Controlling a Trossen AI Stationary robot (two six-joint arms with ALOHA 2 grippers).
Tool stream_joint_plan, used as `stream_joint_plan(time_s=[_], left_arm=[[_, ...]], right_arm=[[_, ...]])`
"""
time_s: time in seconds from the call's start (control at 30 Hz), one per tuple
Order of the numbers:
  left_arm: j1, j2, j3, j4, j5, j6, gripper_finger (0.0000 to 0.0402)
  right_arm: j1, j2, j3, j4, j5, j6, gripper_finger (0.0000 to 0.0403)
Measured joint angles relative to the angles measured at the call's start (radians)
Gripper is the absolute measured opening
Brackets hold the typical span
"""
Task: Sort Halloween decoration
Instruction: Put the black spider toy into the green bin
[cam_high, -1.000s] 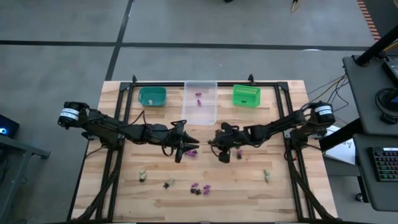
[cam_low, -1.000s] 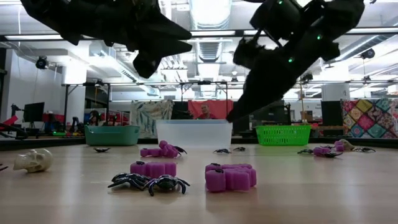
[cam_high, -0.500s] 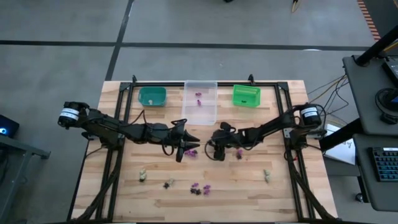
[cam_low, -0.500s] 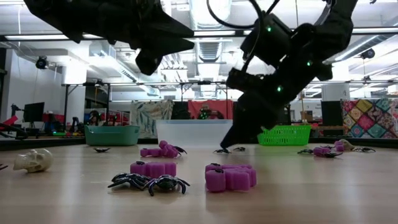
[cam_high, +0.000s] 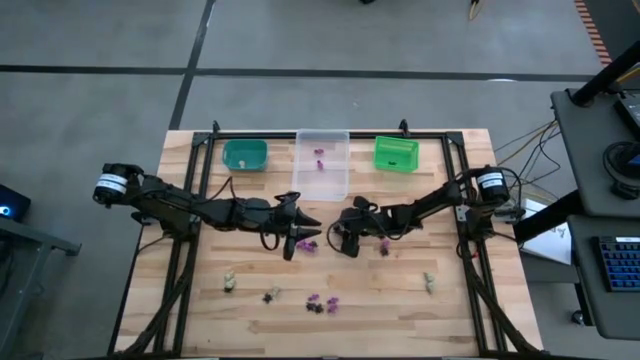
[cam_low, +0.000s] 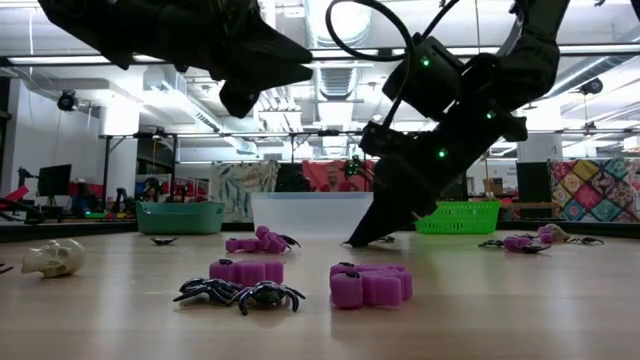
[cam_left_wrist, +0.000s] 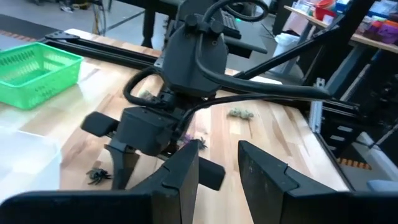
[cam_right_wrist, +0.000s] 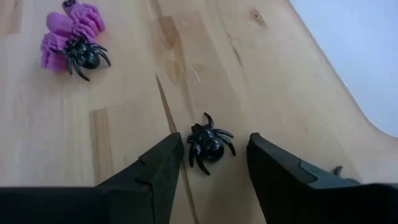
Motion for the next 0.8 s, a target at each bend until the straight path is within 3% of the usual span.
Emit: stream_joint_plan(time_s=[0.5, 0.8], left_arm=[[0.0, 0.001, 0.0, 0.02, -0.036, 0.016, 0.0096], [0.0, 0.001, 0.0, 0.02, -0.038, 0.016, 0.0096]], right_arm=[[-0.015, 0.002, 0.0, 0.035, -0.018, 0.007, 0.0063], [-0.016, -0.056, -0.004, 0.017, -0.019, 0.008, 0.0038]])
